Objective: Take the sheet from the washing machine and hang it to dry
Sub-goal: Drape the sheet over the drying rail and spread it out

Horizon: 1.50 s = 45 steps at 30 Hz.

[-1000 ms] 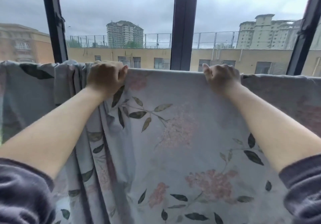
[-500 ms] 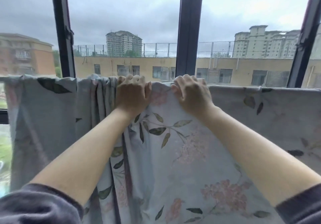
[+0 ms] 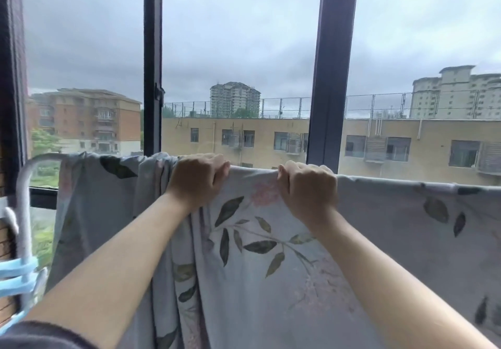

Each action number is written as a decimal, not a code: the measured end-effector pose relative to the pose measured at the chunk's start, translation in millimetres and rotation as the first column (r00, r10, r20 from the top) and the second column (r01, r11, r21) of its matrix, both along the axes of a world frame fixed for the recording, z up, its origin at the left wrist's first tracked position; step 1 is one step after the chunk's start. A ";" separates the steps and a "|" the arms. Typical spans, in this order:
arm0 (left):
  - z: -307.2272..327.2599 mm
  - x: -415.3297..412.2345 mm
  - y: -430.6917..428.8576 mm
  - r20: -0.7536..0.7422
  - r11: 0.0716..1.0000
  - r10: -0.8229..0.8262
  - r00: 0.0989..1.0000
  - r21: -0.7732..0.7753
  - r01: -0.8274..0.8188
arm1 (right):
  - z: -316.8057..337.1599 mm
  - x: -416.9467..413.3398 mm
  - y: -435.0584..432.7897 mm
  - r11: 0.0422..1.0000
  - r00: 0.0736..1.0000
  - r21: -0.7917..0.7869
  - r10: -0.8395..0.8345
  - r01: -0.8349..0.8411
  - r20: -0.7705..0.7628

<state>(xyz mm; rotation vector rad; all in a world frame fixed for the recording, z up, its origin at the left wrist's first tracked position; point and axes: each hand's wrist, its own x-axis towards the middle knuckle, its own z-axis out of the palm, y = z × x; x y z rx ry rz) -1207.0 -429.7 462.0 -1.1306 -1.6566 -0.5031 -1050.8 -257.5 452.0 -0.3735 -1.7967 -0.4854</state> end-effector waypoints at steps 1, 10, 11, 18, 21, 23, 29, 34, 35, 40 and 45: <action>0.7 -6.4 -6.0 0.010 1.000 0.011 1.000 0.027 -0.011 | 0.5 -0.3 -0.2 1.000 1.000 0.002 0.005 -0.005 -0.002; -13.1 -10.7 -19.8 0.147 0.988 0.077 0.986 0.119 -0.095 | -0.1 -0.4 0.4 0.999 0.997 0.014 0.030 -0.029 -0.072; -14.4 -9.9 -19.5 0.151 0.988 0.082 0.985 0.116 -0.100 | 0.0 1.3 -0.7 0.999 0.996 0.015 0.039 -0.038 -0.074; -9.1 -1.4 -23.3 0.137 0.996 0.046 0.989 0.072 -0.057 | 2.1 13.7 -9.6 0.997 1.000 -0.069 0.020 -0.021 -0.005; -11.6 -7.7 -31.2 0.074 0.999 -0.022 0.997 0.035 0.020 | -5.6 19.7 -12.2 0.998 0.998 -0.062 0.000 0.004 0.068; -10.8 -8.1 -35.6 0.095 0.997 -0.031 0.995 0.079 0.024 | -2.9 24.4 -17.3 0.995 0.992 -0.090 0.044 -0.034 0.114; 12.5 0.6 -39.6 0.287 0.999 0.022 0.958 0.038 -0.034 | 26.7 18.9 -41.2 0.874 0.992 -0.485 0.053 0.010 0.116; 44.6 -9.6 -26.3 0.483 0.988 0.116 0.868 -0.146 -0.051 | 38.5 5.1 -46.8 0.815 0.992 -0.566 -0.087 0.124 0.092; 49.0 -14.9 -23.0 0.534 0.984 0.123 0.836 -0.173 -0.034 | 40.3 2.1 -47.4 0.806 0.991 -0.577 -0.100 0.130 0.084; 50.4 -31.6 -15.1 0.554 0.981 0.130 0.823 -0.190 -0.028 | 43.8 -9.6 -48.1 0.796 0.989 -0.587 -0.094 0.145 0.118; 39.0 -30.8 -29.9 0.426 0.974 -0.115 0.898 -0.130 0.186 | 59.1 -2.2 -49.8 0.739 0.945 -0.626 -0.045 0.250 0.324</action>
